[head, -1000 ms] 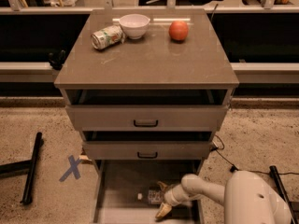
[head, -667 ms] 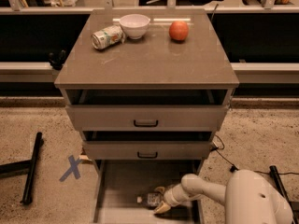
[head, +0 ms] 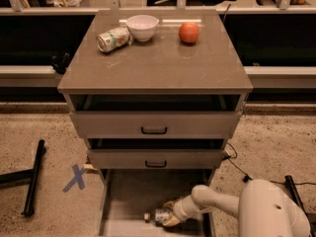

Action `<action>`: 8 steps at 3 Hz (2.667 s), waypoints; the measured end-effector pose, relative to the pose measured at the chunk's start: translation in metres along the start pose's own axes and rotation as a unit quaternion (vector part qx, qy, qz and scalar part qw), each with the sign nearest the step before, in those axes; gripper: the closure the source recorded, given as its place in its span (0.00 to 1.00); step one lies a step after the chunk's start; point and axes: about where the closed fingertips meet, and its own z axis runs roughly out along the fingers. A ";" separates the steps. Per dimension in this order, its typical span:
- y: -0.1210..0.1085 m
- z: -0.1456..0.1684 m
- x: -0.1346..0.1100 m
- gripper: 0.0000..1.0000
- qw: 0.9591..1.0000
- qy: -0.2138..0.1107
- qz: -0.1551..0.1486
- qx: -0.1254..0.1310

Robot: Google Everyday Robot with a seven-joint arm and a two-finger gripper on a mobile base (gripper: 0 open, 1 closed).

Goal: Pick blue plastic bottle from bottom drawer and place on counter

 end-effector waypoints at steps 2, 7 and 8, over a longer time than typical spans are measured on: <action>0.000 -0.001 -0.001 1.00 1.000 0.000 0.000 0.000; 0.055 -0.137 -0.118 1.00 0.975 -0.043 -0.182 0.115; 0.055 -0.141 -0.119 1.00 0.976 -0.038 -0.184 0.107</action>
Offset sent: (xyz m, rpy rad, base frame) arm 0.0000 0.0000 0.0018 0.0000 0.0000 0.0000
